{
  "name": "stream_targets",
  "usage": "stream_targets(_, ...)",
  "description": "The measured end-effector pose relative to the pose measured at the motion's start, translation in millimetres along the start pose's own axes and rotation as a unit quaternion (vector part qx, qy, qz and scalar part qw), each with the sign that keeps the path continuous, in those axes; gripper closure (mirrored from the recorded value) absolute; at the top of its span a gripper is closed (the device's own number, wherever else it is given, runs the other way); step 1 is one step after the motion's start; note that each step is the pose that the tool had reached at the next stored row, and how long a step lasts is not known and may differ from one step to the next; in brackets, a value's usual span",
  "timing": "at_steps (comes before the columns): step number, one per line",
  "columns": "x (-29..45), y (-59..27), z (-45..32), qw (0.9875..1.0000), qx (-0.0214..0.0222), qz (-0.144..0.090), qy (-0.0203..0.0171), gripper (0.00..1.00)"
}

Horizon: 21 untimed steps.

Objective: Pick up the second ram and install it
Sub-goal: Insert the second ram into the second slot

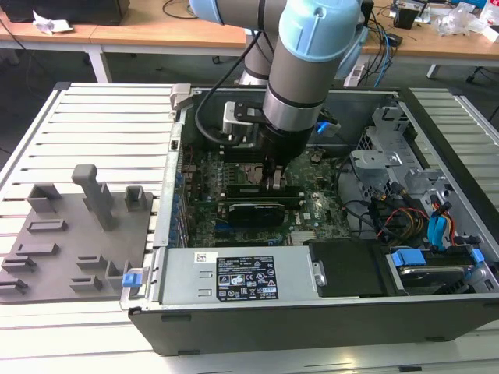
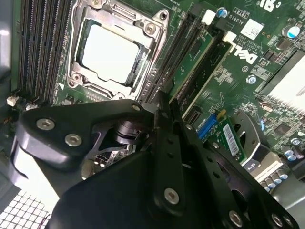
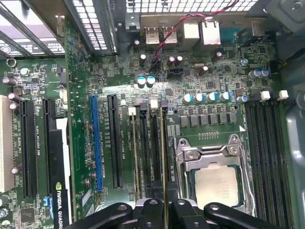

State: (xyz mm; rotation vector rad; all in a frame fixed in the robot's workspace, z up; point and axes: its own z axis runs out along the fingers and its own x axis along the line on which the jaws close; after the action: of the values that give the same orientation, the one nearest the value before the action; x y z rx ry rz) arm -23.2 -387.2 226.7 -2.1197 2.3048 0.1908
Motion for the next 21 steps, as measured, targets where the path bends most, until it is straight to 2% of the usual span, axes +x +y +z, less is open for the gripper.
stream_targets(9,-0.2,-0.8,3.7,0.9999,-0.0009,-0.011,0.0009,0.86)
stream_targets(21,-0.4,-2.9,2.5,0.9999,-0.0011,-0.014,0.0010,0.86)
